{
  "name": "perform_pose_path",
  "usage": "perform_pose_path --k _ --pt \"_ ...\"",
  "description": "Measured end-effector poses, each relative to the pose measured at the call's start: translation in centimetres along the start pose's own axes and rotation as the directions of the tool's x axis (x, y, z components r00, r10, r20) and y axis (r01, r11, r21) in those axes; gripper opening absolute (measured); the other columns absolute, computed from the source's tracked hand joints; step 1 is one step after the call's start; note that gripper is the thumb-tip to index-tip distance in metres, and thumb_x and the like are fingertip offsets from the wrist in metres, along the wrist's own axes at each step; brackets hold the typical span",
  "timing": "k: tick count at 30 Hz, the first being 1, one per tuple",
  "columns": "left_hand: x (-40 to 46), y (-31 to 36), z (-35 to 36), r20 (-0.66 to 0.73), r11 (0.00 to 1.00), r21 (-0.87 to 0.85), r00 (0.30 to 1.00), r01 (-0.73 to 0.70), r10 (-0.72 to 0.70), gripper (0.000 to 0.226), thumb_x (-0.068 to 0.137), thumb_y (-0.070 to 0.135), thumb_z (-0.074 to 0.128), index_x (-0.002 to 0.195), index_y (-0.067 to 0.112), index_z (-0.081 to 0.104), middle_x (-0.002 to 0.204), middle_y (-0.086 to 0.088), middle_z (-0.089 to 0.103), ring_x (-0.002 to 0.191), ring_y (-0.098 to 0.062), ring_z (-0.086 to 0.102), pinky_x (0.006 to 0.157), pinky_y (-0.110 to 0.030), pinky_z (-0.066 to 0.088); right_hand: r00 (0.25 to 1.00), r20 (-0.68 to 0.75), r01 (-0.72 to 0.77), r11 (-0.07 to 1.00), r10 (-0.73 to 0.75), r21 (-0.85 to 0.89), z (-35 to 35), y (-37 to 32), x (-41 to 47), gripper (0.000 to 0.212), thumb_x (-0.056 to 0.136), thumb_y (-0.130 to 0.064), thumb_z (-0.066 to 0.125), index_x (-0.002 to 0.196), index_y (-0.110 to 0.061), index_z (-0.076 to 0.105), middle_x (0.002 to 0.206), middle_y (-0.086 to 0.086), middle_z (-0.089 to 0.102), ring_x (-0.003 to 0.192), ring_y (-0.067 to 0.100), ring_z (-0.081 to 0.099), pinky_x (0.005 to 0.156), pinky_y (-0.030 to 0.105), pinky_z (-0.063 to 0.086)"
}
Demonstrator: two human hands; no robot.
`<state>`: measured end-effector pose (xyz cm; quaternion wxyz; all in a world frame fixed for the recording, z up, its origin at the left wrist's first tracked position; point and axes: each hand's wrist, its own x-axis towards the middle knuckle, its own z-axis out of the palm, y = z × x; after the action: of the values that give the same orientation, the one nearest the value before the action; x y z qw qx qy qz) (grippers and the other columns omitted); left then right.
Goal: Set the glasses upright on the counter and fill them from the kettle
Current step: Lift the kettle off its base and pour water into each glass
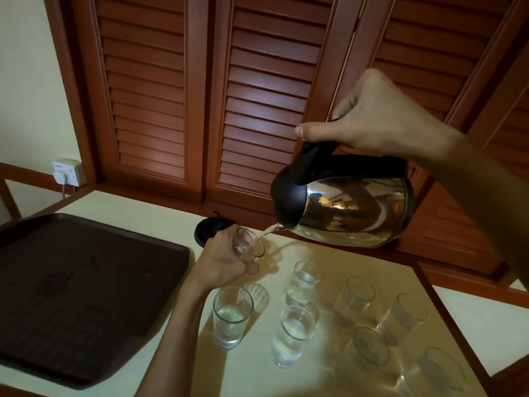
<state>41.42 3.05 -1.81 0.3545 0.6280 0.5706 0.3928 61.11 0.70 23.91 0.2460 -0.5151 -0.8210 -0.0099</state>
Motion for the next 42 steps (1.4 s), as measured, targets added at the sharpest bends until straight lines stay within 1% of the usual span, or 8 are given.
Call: perform_pose_path --k 12,18,25,30,33,35,39,42 --pt "-0.5 0.3 0.0 0.014 0.999 0.018 1.0 -0.027 0.026 0.045 0.057 0.009 0.086 0.095 0.02 0.064 0.092 -0.004 0.075 0.085 -0.024 0.071 0.067 -0.028 0.053 1.0 -0.005 -0.019 1.0 0.019 0.015 0.2 0.0 -0.3 0.065 0.074 -0.06 0.08 0.069 0.004 0.074 0.033 -0.011 0.03 0.033 0.009 0.027 0.035 0.019 0.023" --pt "-0.6 0.9 0.5 0.031 0.999 0.032 0.999 -0.043 0.042 0.045 0.058 0.01 0.087 0.094 0.022 0.062 0.083 0.009 0.07 0.076 -0.011 0.065 0.058 -0.011 0.045 0.999 -0.001 -0.044 0.999 0.044 0.011 0.4 0.2 -0.2 0.063 0.074 -0.061 0.08 0.054 -0.003 0.067 0.035 -0.01 0.029 0.037 0.011 0.027 0.04 0.023 0.024" --pt "-0.5 1.4 1.0 0.062 0.998 -0.021 0.997 -0.054 0.056 0.046 0.058 0.005 0.087 0.095 0.017 0.063 0.078 0.012 0.07 0.071 -0.004 0.065 0.065 -0.017 0.048 0.996 -0.018 -0.086 0.994 0.087 0.06 0.8 0.9 -0.3 0.066 0.077 -0.056 0.08 0.031 -0.019 0.05 0.032 -0.012 0.028 0.031 0.009 0.026 0.039 0.019 0.024" --pt "-0.3 2.1 0.8 0.095 0.988 -0.145 0.993 -0.054 0.068 0.048 0.053 0.004 0.083 0.096 0.013 0.065 0.083 0.009 0.072 0.074 -0.002 0.066 0.072 -0.02 0.051 0.986 -0.105 -0.105 0.977 0.126 0.185 1.8 2.7 -1.3 0.063 0.078 -0.051 0.083 0.042 -0.008 0.056 0.036 -0.006 0.032 0.033 0.008 0.025 0.039 0.018 0.024" --pt "-0.1 2.6 0.7 0.132 0.971 -0.239 0.989 -0.03 0.063 0.043 0.065 -0.013 0.077 0.103 0.003 0.062 0.08 0.006 0.068 0.054 -0.002 0.058 0.045 -0.015 0.043 0.974 -0.16 -0.117 0.959 0.162 0.259 2.4 3.5 -2.0 0.067 0.077 -0.05 0.083 0.055 0.009 0.061 0.042 0.006 0.04 0.035 0.012 0.031 0.04 0.018 0.027" --pt "0.1 2.7 0.7 0.15 0.959 -0.284 0.987 -0.017 0.062 0.042 0.069 -0.02 0.071 0.105 -0.003 0.059 0.071 0.01 0.063 0.046 -0.001 0.053 0.039 -0.014 0.038 0.967 -0.199 -0.098 0.949 0.162 0.299 2.5 3.9 -2.6 0.071 0.078 -0.049 0.083 0.064 0.017 0.062 0.049 0.014 0.047 0.041 0.023 0.036 0.041 0.019 0.029" --pt "1.0 2.8 0.3 0.101 0.943 -0.323 0.988 -0.081 0.12 0.043 0.067 -0.023 0.073 0.106 -0.006 0.063 0.075 0.008 0.069 0.064 0.002 0.064 0.056 -0.011 0.049 0.942 -0.279 -0.062 0.914 0.186 0.4 2.5 4.5 -4.0 0.07 0.081 -0.047 0.082 0.068 0.019 0.063 0.05 0.018 0.049 0.041 0.024 0.036 0.041 0.021 0.03" --pt "1.7 2.8 -0.4 0.087 0.924 -0.36 0.982 -0.126 0.168 0.046 0.065 -0.021 0.079 0.105 -0.005 0.066 0.079 0.009 0.073 0.076 -0.001 0.069 0.069 -0.012 0.05 0.906 -0.338 -0.052 0.858 0.256 0.51 2.8 5.2 -5.5 0.065 0.085 -0.042 0.08 0.064 0.017 0.061 0.041 0.008 0.047 0.032 0.014 0.037 0.039 0.02 0.031"
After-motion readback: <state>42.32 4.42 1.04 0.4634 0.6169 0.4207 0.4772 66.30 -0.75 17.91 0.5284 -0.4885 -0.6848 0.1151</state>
